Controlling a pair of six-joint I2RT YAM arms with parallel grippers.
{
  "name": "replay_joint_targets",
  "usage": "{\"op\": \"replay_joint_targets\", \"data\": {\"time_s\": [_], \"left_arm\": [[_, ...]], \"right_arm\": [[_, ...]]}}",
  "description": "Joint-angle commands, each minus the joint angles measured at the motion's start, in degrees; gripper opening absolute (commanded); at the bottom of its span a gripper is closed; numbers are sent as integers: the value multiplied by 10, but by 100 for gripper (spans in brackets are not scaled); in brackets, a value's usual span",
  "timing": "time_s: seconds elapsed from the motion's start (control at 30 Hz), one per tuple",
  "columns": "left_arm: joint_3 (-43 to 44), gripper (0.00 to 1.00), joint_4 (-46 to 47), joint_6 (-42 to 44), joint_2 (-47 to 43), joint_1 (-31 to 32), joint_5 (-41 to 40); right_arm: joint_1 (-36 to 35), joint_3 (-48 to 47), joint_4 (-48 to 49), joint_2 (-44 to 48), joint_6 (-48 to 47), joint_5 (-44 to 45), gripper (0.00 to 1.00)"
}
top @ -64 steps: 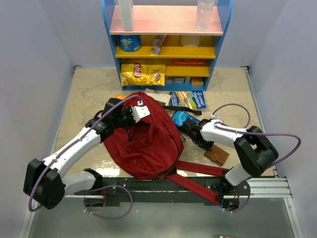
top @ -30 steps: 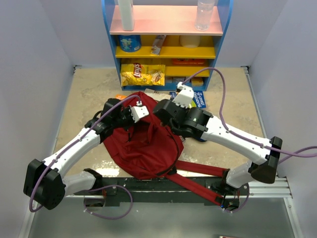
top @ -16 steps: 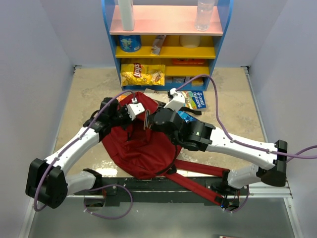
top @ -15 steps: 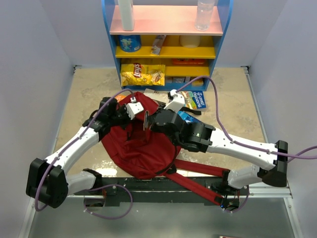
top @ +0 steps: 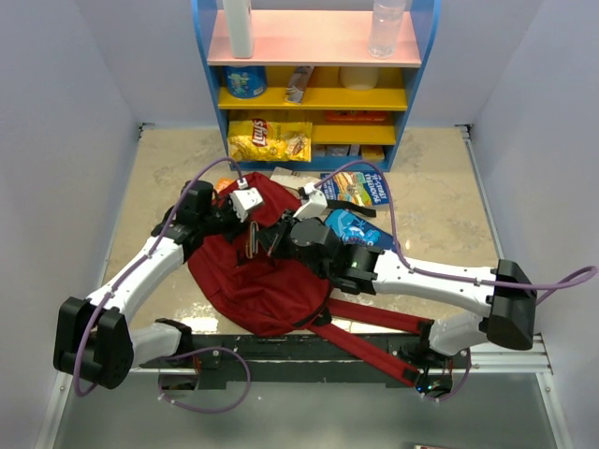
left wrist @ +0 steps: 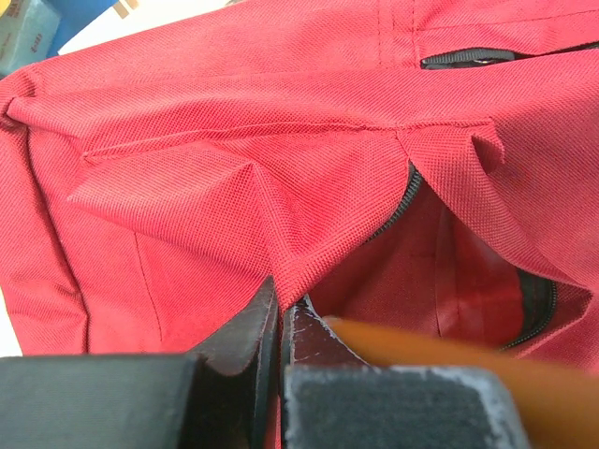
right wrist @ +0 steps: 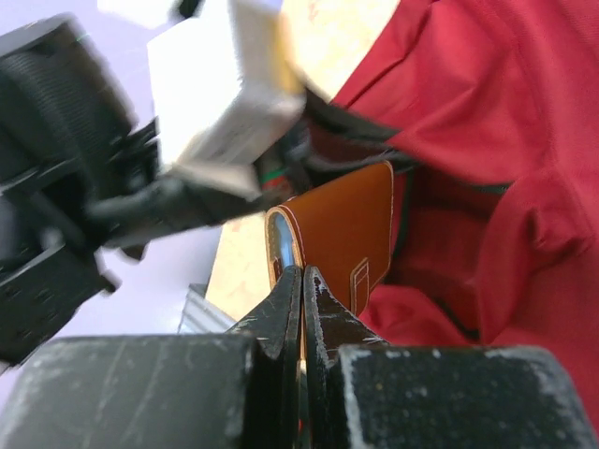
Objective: Pack the student bag
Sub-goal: Place the personal item in the student bag.
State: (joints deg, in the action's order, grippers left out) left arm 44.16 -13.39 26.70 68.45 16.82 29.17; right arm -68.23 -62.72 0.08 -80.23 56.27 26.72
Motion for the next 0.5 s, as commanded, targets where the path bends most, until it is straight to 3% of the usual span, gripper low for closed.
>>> {"op": "replay_joint_targets", "data": {"time_s": [0.0,0.33,0.47], "left_arm": [[22,0,5,-4,-21,-5,35],[33,0,-7,5,-25,-5,26],[41,0,-13,4,-26,-6,26]], "right_arm": [[30,26,80,-5,0,-25,0],[89,113,98,-66,1,-7,0],[89,96,73,-93,-1,10,0]]}}
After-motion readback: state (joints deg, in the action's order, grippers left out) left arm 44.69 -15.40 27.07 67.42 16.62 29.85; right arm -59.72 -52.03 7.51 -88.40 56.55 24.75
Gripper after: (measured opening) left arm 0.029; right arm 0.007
